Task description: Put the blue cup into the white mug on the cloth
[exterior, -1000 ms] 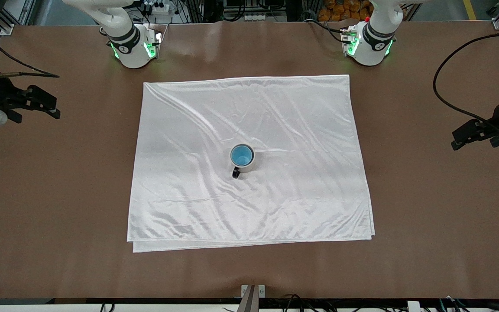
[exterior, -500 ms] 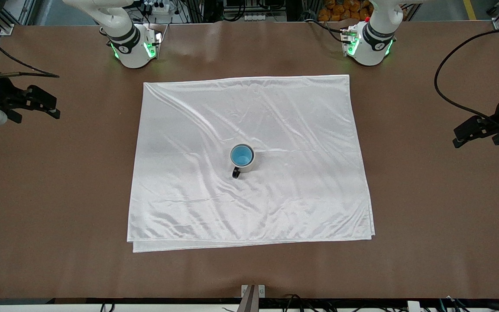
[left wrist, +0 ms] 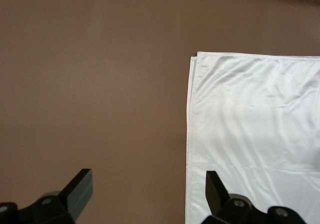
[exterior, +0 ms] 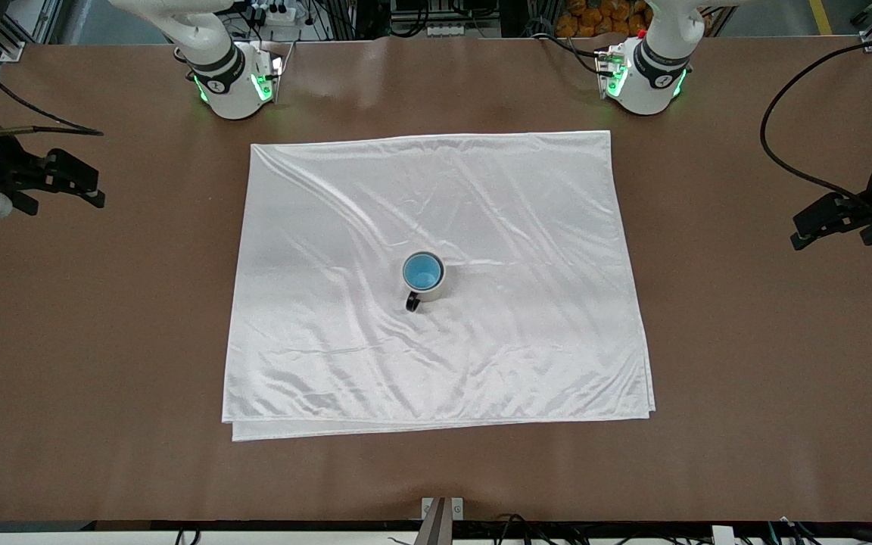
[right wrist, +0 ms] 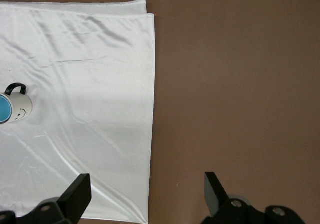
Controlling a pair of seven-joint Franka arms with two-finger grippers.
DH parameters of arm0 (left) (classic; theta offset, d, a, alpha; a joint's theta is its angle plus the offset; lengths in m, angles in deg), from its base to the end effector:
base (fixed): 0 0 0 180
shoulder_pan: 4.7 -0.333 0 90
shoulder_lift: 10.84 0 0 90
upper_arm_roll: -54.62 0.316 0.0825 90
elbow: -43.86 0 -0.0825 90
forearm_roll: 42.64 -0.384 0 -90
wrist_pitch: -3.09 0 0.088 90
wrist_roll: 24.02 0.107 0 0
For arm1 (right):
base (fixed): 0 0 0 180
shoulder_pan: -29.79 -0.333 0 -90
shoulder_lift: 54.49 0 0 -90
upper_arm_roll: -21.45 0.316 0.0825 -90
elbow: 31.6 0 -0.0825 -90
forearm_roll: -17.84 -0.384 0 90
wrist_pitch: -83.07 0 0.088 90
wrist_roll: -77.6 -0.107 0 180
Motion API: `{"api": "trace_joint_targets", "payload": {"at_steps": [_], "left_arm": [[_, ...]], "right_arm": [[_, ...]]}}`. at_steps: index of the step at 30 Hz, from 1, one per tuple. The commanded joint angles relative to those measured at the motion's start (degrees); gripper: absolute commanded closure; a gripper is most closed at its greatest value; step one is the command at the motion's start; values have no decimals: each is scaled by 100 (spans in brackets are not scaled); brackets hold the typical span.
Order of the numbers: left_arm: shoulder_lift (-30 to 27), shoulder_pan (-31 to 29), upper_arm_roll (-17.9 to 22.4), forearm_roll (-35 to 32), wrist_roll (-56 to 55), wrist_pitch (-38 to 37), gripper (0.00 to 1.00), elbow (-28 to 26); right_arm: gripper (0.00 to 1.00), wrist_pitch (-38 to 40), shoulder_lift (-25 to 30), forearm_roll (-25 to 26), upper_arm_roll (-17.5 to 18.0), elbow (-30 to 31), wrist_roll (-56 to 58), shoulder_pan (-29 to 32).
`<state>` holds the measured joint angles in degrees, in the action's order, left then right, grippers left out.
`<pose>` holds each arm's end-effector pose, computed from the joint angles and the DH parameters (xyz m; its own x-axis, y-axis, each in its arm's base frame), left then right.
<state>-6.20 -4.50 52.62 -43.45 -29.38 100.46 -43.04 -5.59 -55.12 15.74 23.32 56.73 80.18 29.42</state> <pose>0.5919 -0.0205 0.6160 0.9933 0.0539 0.1022 0.0544 -0.9985 -0.0018 0.5553 0.0256 0.6301 0.9964 0.0848 -0.0035 0.0847 -0.9957 -0.0372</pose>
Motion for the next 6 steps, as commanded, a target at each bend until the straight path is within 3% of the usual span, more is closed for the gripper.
{"api": "trace_joint_targets", "payload": {"at_steps": [1, 6], "left_arm": [[-33, 16, 16, 37, 62, -131, 0, 77], [-41, 16, 16, 37, 62, -131, 0, 77]], "right_arm": [[0, 6, 124, -62, 51, 96, 24, 99], [0, 15, 124, -62, 51, 96, 24, 99]]}}
